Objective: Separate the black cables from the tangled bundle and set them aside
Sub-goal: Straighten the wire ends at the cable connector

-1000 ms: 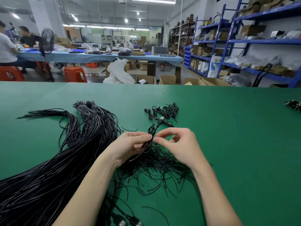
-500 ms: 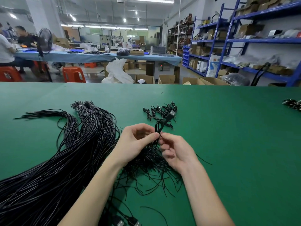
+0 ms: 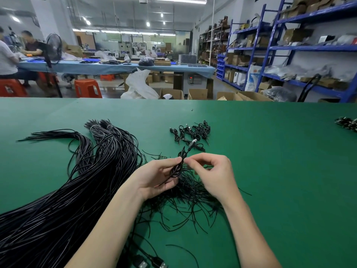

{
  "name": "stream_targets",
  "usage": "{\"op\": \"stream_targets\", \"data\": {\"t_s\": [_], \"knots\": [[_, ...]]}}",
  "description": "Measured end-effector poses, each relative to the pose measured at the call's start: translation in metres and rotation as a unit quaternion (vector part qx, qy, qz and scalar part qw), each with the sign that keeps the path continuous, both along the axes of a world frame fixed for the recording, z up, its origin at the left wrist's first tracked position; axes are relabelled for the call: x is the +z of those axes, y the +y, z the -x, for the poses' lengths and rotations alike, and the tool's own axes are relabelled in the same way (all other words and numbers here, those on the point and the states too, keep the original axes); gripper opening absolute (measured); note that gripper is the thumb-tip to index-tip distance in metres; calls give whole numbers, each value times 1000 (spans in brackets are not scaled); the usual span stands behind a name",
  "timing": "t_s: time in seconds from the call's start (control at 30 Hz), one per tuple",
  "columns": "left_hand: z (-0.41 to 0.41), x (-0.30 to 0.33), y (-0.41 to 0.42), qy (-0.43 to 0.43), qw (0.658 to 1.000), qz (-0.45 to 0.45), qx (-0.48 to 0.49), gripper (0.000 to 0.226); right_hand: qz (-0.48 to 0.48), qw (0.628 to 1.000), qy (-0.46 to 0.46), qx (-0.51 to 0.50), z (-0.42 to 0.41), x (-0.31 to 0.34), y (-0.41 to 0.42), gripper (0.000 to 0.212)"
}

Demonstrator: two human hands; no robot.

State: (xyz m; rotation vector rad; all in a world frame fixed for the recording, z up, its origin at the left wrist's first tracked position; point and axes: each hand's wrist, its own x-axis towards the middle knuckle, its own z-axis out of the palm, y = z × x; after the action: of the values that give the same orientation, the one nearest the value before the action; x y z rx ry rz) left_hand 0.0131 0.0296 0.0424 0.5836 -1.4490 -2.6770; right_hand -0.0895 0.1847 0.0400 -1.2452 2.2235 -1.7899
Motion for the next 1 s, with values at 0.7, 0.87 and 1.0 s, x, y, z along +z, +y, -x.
{"op": "stream_targets", "data": {"t_s": [0.7, 0.87, 1.0], "knots": [[-4, 7, -3, -18, 1000, -1, 3, 9, -4, 990, 137, 35, 9, -1, 1, 10], [-1, 4, 2, 80, 990, 114, 32, 3, 98, 971, -214, 48, -3, -2, -12, 4], [-5, 8, 3, 134, 954, 253, 85, 6, 173, 691, -681, 172, -12, 0, -16, 9]]}}
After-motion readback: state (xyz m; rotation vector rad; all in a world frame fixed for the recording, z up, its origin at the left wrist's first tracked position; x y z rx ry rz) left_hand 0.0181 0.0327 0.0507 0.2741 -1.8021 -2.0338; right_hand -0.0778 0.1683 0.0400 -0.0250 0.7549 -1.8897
